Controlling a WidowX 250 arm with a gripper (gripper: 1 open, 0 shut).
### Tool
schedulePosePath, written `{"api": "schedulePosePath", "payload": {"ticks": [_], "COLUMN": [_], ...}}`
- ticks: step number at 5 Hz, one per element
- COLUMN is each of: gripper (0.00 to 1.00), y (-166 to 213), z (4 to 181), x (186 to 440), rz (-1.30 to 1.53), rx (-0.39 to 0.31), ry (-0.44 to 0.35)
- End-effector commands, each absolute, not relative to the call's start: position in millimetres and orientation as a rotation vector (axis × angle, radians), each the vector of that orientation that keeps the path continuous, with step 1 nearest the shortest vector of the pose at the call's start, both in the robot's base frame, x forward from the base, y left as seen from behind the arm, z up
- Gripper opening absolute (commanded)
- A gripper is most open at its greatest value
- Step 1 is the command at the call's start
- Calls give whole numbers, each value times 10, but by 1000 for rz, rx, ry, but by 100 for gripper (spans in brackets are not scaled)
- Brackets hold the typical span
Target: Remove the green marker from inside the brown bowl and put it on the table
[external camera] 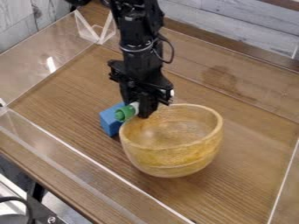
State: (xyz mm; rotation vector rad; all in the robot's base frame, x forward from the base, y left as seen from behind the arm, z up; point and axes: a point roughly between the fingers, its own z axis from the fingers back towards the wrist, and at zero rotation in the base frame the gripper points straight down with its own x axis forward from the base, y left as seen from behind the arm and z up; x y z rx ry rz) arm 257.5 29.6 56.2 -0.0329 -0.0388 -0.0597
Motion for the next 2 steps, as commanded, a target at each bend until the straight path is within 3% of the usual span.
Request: {"api": "schedulePosePath", "payload": {"ticks": [1,2], "gripper": [0,0], "y": [305,309], "z": [680,700], "x": [2690,2704], "rz": [-59,-63], "rx": [-18,-14], "ry": [-82,-80]}}
